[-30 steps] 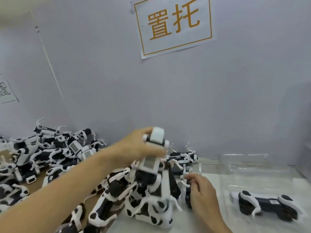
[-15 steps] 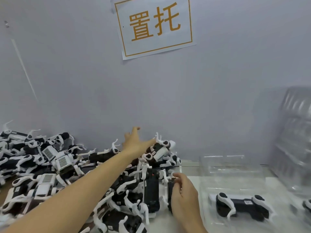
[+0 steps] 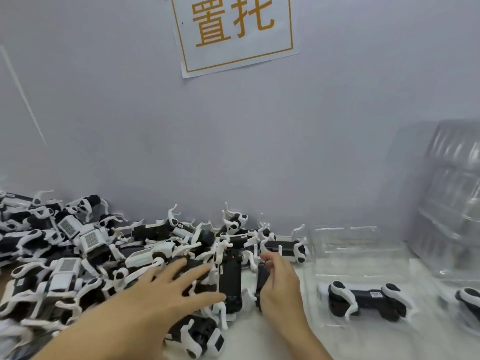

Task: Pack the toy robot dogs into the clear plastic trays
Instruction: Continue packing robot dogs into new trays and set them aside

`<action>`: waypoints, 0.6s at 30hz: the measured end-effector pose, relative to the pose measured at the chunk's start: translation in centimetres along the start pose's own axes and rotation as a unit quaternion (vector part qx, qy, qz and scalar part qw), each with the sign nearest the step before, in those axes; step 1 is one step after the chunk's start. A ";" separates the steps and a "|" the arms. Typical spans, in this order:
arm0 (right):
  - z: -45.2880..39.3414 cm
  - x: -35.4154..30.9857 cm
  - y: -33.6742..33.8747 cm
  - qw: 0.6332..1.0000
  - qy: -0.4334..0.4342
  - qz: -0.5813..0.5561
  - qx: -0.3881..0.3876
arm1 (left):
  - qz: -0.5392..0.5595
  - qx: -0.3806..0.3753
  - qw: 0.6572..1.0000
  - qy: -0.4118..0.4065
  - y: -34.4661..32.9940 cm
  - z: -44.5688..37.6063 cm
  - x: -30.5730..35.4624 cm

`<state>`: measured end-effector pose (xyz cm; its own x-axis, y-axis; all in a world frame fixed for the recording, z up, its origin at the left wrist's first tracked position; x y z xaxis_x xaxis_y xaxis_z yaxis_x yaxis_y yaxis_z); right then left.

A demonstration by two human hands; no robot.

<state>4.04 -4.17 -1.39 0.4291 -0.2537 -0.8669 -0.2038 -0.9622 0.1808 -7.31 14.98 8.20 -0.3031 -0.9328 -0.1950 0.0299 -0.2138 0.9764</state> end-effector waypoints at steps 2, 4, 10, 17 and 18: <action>0.1 0.0 0.0 1.000 -0.001 0.018 -0.011 | -0.008 0.011 1.000 -0.010 -1.8 -0.3 0.0; 0.3 -0.1 0.0 0.999 0.001 0.036 -0.023 | -0.030 0.067 0.997 -0.036 -3.0 -1.0 -0.2; 0.3 -0.6 0.1 0.998 -0.006 0.053 -0.034 | -0.043 0.141 0.988 -0.046 -3.8 -2.6 -0.6; -0.1 -0.5 0.2 0.999 -0.024 0.021 0.003 | 0.304 0.278 0.911 0.031 -0.5 -0.9 -2.4; -0.1 -0.5 0.1 0.999 -0.025 0.020 0.003 | 0.336 0.315 0.886 0.046 0.3 -0.9 -2.8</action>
<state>3.88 -4.19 -0.94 0.3754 -0.2873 -0.8812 -0.2250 -0.9506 0.2141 -5.55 17.27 8.99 -0.3380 -0.8140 0.4724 -0.3725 0.5767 0.7271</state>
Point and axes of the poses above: each hand's wrist, its own z-axis away from the middle knuckle, its own y-axis out of the back of the hand, x = y × z, the point moved 1 cm from there along -z, towards the middle knuckle, and after that the axes turned 10 degrees about x, right-handed, at the moved point
